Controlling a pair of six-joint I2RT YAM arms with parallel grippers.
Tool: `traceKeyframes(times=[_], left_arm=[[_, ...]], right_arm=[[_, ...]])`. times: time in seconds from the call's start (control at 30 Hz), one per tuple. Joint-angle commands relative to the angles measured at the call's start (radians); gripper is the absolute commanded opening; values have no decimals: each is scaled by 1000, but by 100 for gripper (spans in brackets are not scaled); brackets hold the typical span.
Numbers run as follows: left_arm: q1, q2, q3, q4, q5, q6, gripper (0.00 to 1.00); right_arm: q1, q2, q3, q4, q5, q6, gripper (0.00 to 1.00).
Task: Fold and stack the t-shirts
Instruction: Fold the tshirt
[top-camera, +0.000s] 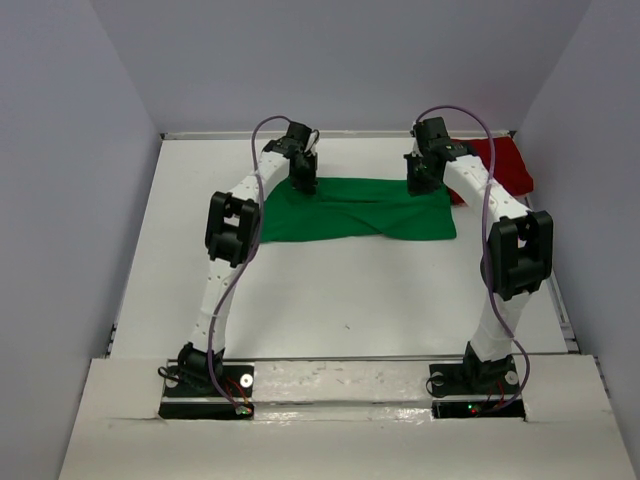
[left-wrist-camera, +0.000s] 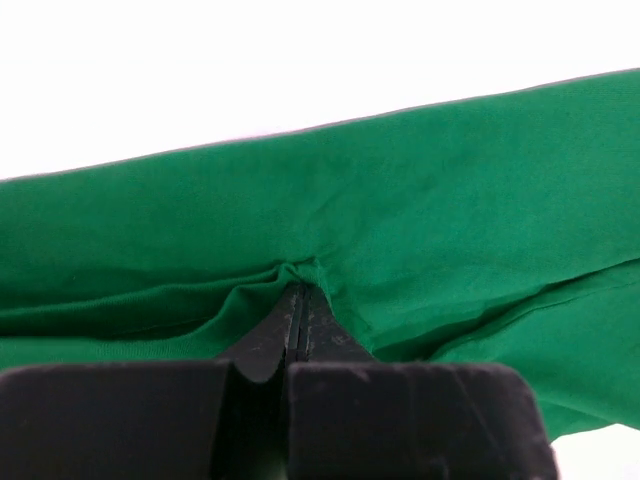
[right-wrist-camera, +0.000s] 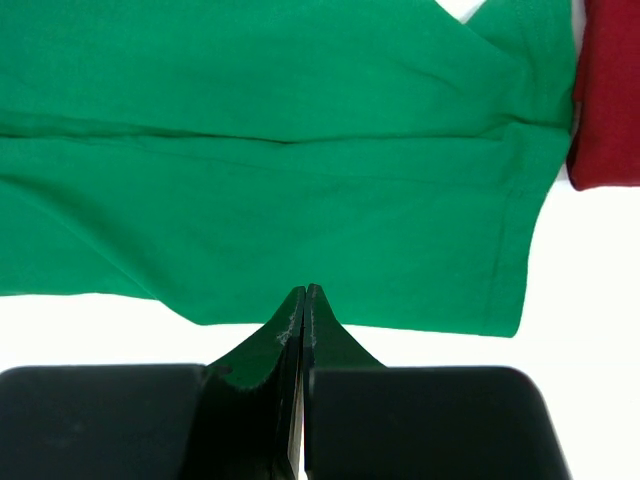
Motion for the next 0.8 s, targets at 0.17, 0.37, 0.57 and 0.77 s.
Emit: traceKeyframes(times=[0.17, 0.37, 0.57, 0.77], left_arm=[[-19, -433, -284, 93, -267, -28, 24], [-21, -600, -361, 70, -280, -56, 44], [-26, -619, -479, 75, -135, -97, 3], [-26, -550, -525, 61, -75, -161, 0]], right_arm=[[10, 31, 34, -6, 51, -9, 0], [10, 140, 146, -65, 87, -25, 0], [1, 244, 272, -98, 120, -49, 0], [-59, 333, 384, -153, 107, -52, 0]])
